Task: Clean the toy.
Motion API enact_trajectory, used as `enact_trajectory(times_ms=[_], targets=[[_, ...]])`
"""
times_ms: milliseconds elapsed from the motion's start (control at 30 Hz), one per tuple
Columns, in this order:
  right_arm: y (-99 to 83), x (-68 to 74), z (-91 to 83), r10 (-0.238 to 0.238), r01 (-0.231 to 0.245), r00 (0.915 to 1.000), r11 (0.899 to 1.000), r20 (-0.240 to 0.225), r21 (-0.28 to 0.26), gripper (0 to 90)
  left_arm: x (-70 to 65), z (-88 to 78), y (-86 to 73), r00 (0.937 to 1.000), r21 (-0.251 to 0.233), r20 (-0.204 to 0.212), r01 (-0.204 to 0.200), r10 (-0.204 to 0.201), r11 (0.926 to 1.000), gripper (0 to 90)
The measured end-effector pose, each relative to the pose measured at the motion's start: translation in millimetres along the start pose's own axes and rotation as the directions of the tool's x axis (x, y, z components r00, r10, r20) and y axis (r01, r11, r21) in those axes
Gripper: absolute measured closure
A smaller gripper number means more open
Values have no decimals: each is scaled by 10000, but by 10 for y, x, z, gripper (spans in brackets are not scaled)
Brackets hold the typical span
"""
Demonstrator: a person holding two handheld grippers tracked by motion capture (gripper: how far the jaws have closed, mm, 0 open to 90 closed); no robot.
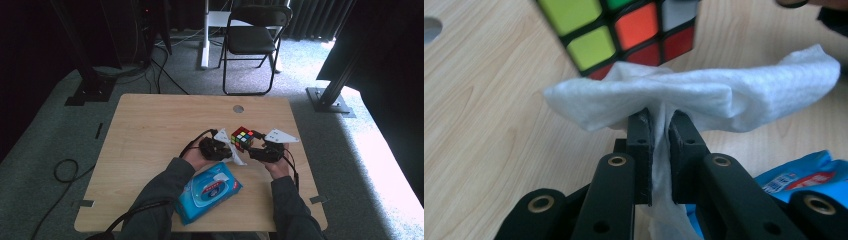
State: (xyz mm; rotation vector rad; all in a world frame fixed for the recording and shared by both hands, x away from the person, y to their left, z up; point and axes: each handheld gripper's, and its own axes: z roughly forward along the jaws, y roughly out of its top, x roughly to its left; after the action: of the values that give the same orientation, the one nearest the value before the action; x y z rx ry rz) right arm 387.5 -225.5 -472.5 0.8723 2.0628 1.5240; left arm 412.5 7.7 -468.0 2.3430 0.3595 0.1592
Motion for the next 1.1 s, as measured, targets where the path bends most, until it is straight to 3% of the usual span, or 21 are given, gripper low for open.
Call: enact_trajectory(times_ms=[267,667,900,1100], targets=[[-4,4,8,17,-17,10000,10000,43,23,343,-82,-54,115,9985,-122,-44,-550,549,9984,818],[-21,24,32,-98,102,9998,9998,-170,189,343,-22,-299,164,9977,-992,-569,-429,373,9941,819],[-22,33,49,-122,123,9999,9997,-59,213,343,-39,-330,176,9984,-1247,-435,-417,366,9913,820],[-18,27,42,-51,50,9999,9999,105,157,343,-96,-215,170,9984,-981,-138,-561,550,9936,821]])
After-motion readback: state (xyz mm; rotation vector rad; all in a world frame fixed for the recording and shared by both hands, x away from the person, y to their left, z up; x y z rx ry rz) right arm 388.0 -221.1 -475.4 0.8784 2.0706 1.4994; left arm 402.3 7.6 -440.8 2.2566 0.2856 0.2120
